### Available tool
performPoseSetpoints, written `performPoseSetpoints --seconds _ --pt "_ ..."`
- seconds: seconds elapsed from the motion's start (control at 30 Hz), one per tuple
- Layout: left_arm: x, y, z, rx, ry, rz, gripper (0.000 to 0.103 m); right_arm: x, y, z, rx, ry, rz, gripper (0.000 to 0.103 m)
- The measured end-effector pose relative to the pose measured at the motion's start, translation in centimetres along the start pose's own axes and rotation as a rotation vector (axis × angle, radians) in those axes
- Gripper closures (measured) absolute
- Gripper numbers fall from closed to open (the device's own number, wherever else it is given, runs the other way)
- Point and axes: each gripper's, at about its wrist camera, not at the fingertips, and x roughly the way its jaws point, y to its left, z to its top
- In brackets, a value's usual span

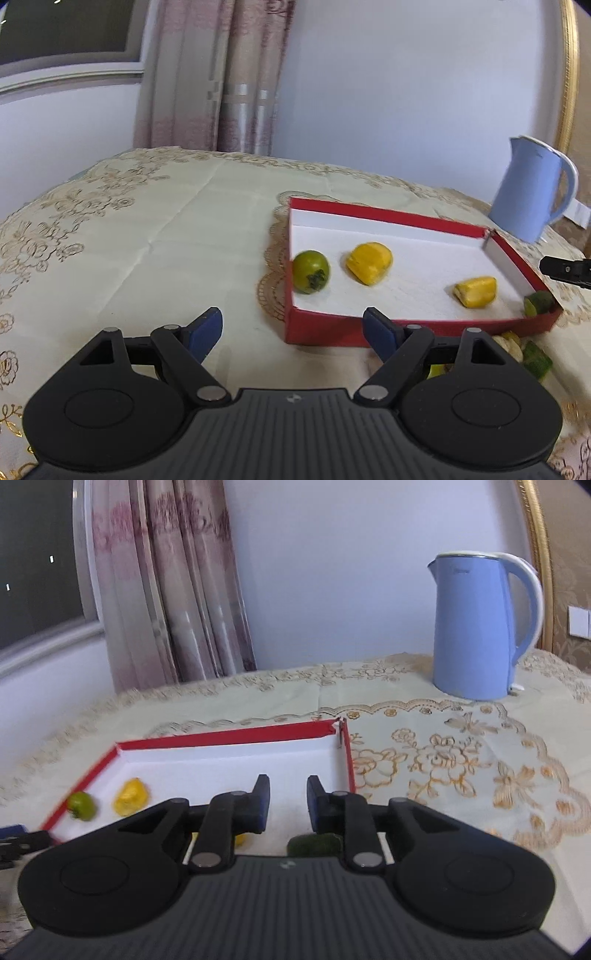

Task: Organize fruits
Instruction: 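Place the cucumber slice into the tray and open the right tool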

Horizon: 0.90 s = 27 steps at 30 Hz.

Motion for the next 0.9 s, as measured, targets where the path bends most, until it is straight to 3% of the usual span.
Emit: performPoseSetpoints --seconds 0.1,0.3,0.5,0.6,0.73,0.9 --pt "-0.3 -0.5 -0.1 0.036 -0.009 -0.009 0.020 -1.8 -0.2 -1.6 0.033 -0.021 0.011 0.063" --pt "-0.5 -1.3 -0.3 0.069 0.005 -0.014 0.020 -3.0 -0.9 -3.3 0.079 -0.047 0.029 0.044" --pt "-0.1 -2.6 0.1 0.053 0.046 -0.035 0.019 -3.1 -0.6 -3.5 0.066 -0.061 0.013 0.039" --pt "-0.1 -3.5 0.0 0.082 0.041 -0.011 0.015 -3.2 -0.5 -3.6 0.059 -0.062 0.014 0.030" --pt "-0.4 -4.4 -0.2 0.137 0.017 0.022 0.013 -3.3 -0.8 -3.6 0.073 -0.068 0.018 0.029" --pt "-0.5 -4.4 0.0 0.115 0.052 -0.064 0.012 -3.5 -0.8 -3.6 0.074 -0.072 0.025 0.029"
